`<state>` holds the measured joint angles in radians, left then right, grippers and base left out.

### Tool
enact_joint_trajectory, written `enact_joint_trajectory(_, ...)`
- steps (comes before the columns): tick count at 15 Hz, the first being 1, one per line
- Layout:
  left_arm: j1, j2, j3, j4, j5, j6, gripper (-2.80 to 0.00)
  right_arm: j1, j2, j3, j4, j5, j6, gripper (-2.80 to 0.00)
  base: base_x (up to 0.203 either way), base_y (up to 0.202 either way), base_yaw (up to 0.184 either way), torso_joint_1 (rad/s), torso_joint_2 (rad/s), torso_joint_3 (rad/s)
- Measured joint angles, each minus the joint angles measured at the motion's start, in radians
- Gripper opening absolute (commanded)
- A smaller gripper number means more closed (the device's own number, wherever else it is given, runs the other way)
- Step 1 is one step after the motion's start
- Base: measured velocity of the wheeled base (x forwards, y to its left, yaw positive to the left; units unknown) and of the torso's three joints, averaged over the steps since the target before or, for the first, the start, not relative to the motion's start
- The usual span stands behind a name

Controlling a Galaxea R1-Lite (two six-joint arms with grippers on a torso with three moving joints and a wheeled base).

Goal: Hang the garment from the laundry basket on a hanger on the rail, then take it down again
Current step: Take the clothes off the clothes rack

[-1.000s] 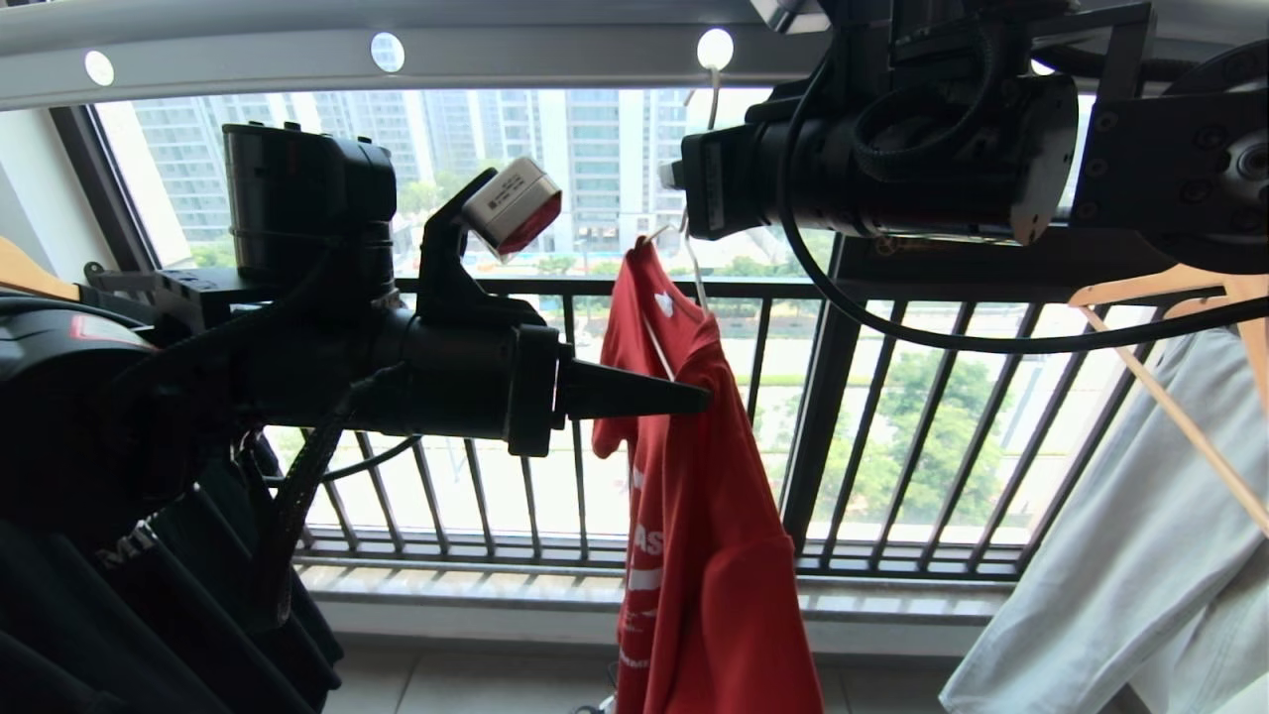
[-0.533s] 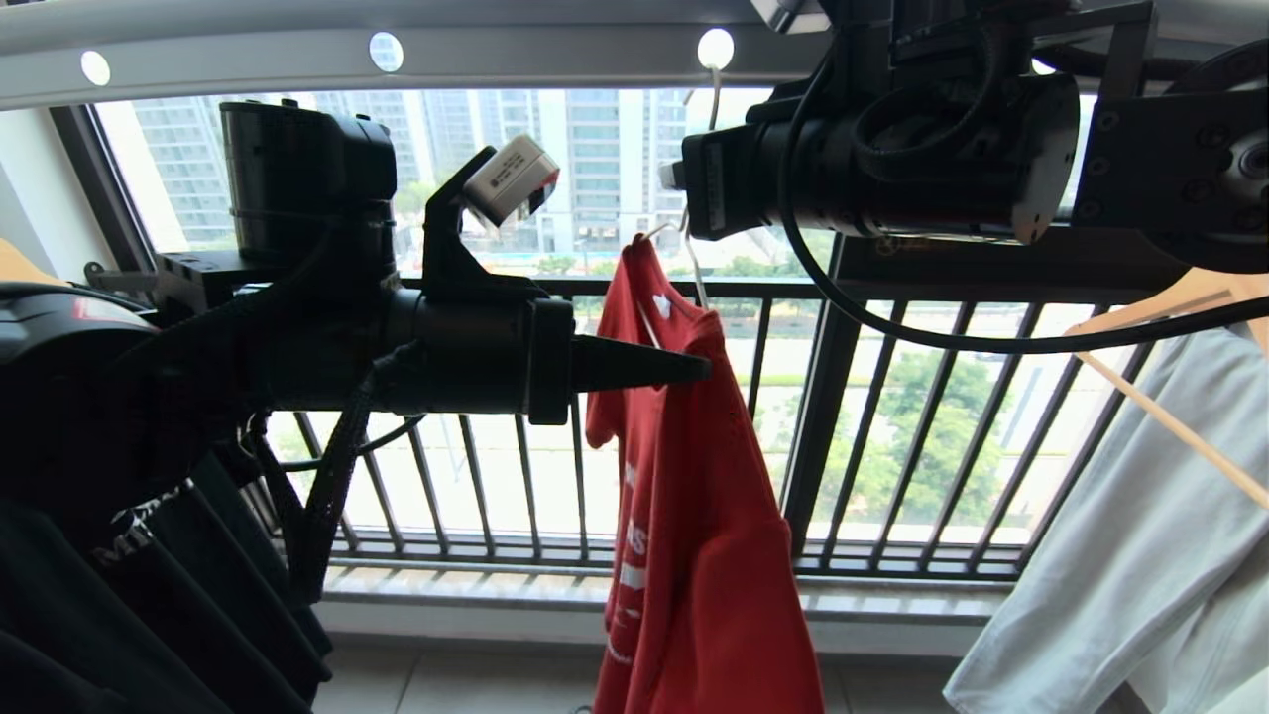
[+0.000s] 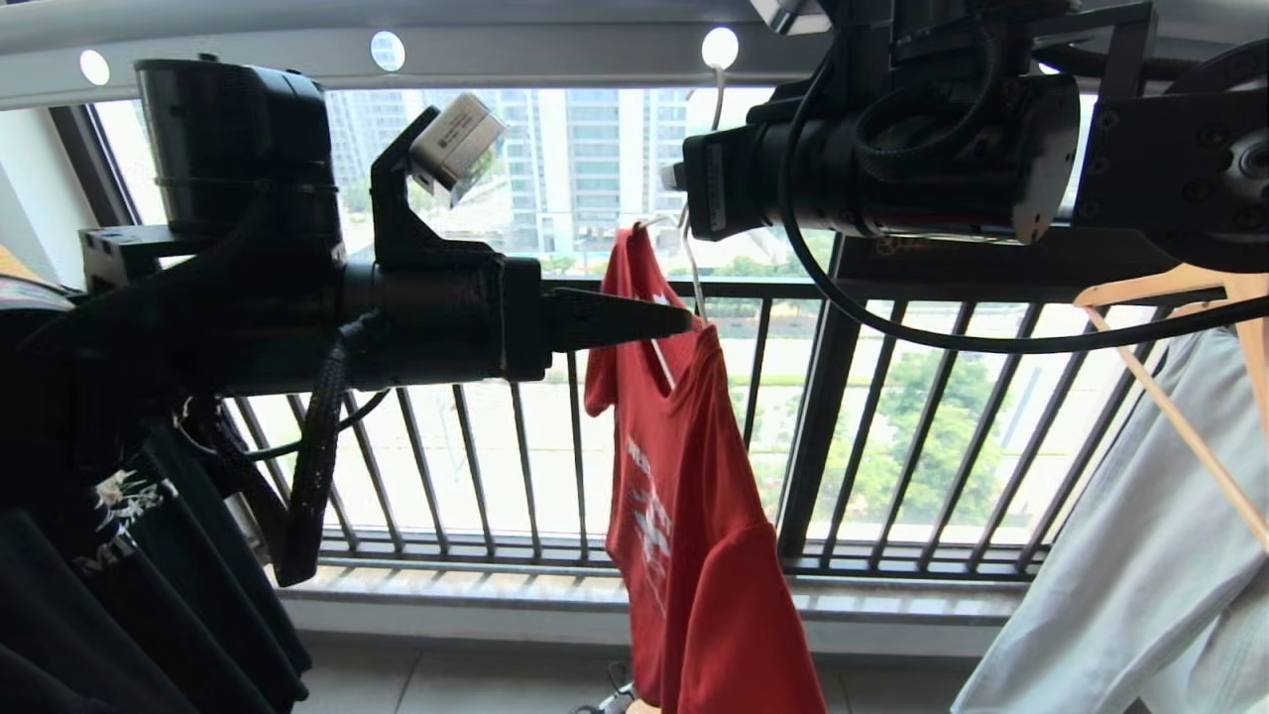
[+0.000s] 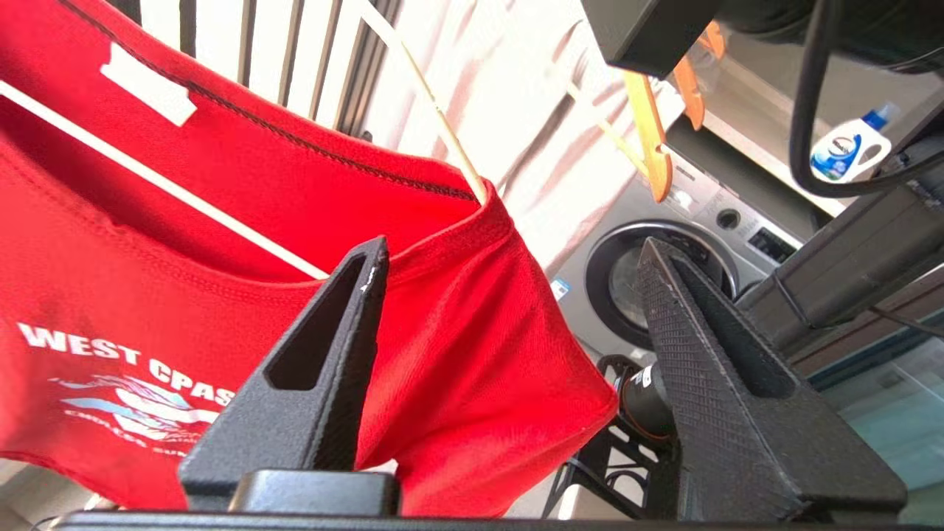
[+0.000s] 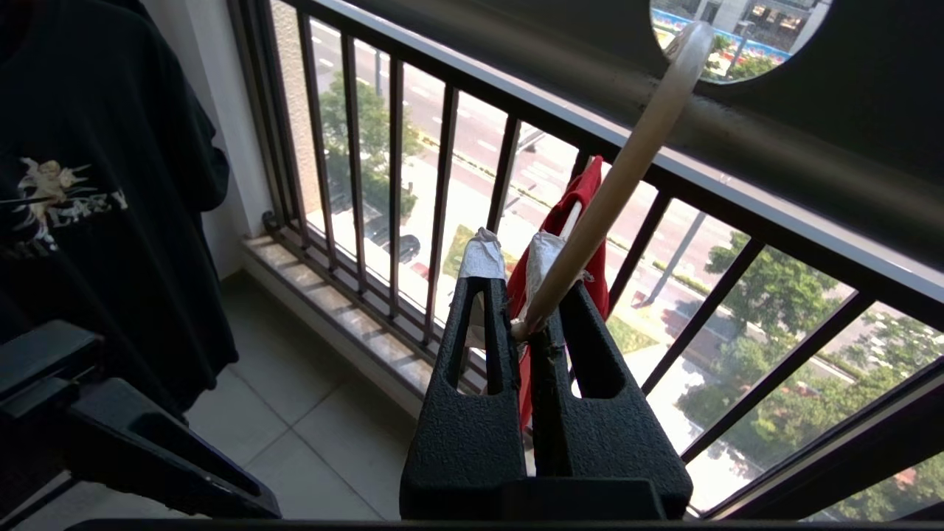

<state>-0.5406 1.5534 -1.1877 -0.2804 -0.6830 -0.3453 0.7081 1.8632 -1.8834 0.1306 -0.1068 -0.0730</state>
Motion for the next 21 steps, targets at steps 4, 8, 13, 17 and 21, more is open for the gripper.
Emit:
enact_joint_trajectory(4,0.08,-0.09,0.031,0.008,0.015,-0.071,-2.8,0.0,0.0,0.0,0.0,0.0,0.0,-2.8,0.0,0.0,0.0,0.0,0.0,0.0)
enact_joint_trajectory(8,0.116,-0.111,0.075,0.008,0.157,-0.07,-2.8,0.0,0.0,-0.001,0.0,0.0,0.0,-2.8,0.0,0.0,0.0,0.0,0.0,0.0)
enact_joint_trajectory(13,0.126,-0.043,0.03,0.006,0.257,-0.064,-2.8,0.0,-0.002,0.0,0.0,0.0,0.0,-2.8,0.0,0.0,0.0,0.0,0.0,0.0)
enact_joint_trajectory(17,0.126,-0.024,0.05,0.014,0.262,-0.065,-2.8,-0.001,-0.002,0.0,0.0,0.0,0.0,-2.8,0.0,0.0,0.0,0.0,0.0,0.0)
enact_joint_trajectory(21,0.135,-0.055,0.157,0.006,0.264,-0.064,-2.8,-0.002,-0.002,0.008,-0.003,-0.001,0.001,0.0,0.0,0.0,0.0,0.0,0.0,0.0)
